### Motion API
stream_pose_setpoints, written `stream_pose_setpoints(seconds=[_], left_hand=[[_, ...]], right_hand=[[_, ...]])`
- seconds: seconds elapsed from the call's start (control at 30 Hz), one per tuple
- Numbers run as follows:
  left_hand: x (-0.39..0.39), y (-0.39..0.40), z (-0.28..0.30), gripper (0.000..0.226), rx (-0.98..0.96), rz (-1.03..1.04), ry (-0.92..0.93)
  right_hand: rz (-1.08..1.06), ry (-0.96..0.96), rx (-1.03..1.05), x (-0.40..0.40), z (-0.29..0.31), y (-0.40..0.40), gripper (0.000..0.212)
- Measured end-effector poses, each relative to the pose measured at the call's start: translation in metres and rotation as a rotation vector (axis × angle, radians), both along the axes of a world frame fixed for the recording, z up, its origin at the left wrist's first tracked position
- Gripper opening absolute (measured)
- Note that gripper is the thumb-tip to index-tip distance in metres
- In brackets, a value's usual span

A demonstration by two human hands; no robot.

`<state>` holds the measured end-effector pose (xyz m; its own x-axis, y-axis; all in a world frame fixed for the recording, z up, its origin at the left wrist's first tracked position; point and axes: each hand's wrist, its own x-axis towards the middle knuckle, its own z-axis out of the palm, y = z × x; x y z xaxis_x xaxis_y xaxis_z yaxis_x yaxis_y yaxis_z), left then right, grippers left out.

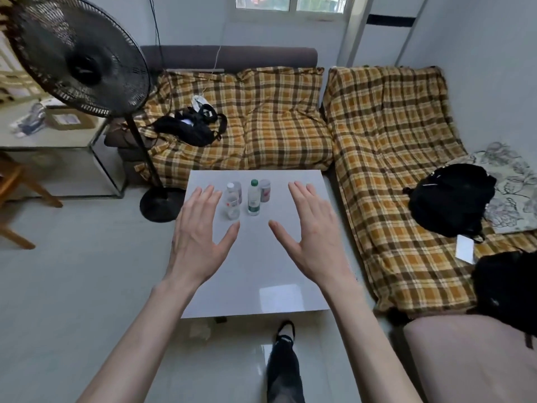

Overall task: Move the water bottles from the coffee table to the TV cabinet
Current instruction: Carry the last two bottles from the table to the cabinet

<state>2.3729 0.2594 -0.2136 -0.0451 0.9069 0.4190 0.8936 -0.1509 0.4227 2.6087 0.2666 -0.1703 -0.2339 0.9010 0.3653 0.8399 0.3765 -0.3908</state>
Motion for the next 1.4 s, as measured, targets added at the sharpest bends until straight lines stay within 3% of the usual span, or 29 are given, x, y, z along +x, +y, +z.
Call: stream_pose_setpoints(seconds=[0.4,0.67,0.97,1.4], left_hand=[[0.001,0.218,-0.052,0.067,-0.154,0.128,-0.016],[-0.005,0.309,-0.106,0.067,-0.316,0.172,-0.049],[-0.034,0.374,-0.18,0.062,-0.495,0.184,-0.094],[-0.066,0.428,-0.263,0.046,-0.715,0.11,-0.033]], right_hand=[[0.13,-0.042,-0.113,-0.007,-0.064,0.258,0.077],[0.236,-0.09,-0.22,-0.024,-0.121,0.37,0.075],[0.257,-0.162,-0.414,-0.071,-0.2,0.438,0.076],[0.143,-0.315,-0.624,-0.116,-0.284,0.476,0.066]])
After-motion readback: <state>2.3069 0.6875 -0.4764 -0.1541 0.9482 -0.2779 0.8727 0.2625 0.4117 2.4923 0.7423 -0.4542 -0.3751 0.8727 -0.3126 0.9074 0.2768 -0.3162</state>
